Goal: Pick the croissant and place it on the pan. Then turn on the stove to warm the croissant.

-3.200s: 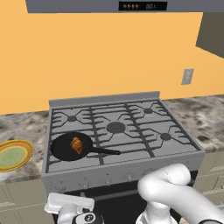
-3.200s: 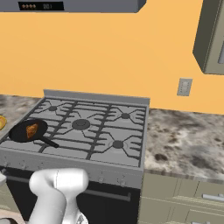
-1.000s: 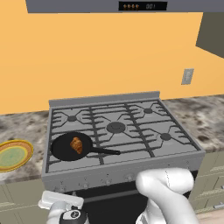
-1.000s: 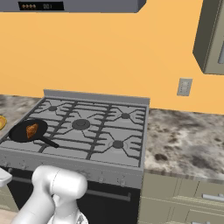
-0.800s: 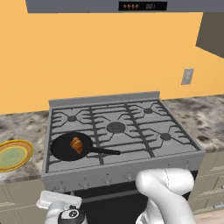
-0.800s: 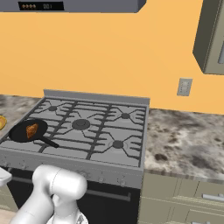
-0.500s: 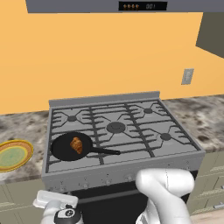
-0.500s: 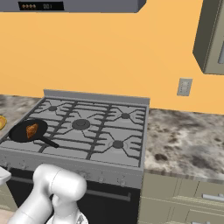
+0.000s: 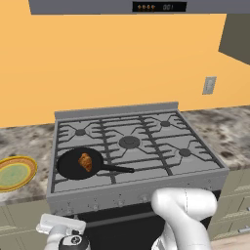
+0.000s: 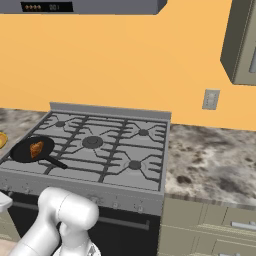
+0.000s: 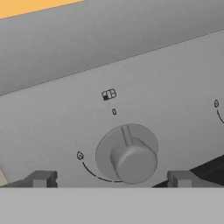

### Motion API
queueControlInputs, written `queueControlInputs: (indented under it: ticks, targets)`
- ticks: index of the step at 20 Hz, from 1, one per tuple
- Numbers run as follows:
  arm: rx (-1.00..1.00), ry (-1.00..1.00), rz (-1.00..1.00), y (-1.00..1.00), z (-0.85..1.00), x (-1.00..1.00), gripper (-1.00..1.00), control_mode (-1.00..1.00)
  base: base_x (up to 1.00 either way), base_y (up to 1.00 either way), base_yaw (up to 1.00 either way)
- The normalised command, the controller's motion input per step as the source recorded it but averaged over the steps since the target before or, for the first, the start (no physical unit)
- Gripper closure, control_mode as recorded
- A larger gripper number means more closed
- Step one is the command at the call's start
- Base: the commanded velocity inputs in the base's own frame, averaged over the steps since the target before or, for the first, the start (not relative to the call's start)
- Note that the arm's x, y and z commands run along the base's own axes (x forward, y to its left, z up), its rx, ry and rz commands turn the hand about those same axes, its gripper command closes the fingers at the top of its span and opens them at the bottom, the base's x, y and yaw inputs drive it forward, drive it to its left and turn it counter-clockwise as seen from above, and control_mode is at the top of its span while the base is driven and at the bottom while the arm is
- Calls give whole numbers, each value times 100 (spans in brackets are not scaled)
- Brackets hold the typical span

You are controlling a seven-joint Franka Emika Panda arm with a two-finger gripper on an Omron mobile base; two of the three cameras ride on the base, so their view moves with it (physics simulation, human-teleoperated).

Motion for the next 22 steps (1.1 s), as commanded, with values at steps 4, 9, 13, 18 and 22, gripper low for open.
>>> queueControlInputs:
  ticks: [4,9,13,18,22]
  targets:
    - [0,0,-1,0,0,0,-100,-100,0,0,0]
    - [0,0,-2,0,0,1,-100,-100,0,0,0]
    - [0,0,-1,1,0,9,100,-100,0,0,0]
    - [0,0,-2,0,0,5,100,-100,0,0,0]
    - [0,0,-1,-4,6,3,100,-100,0,0,0]
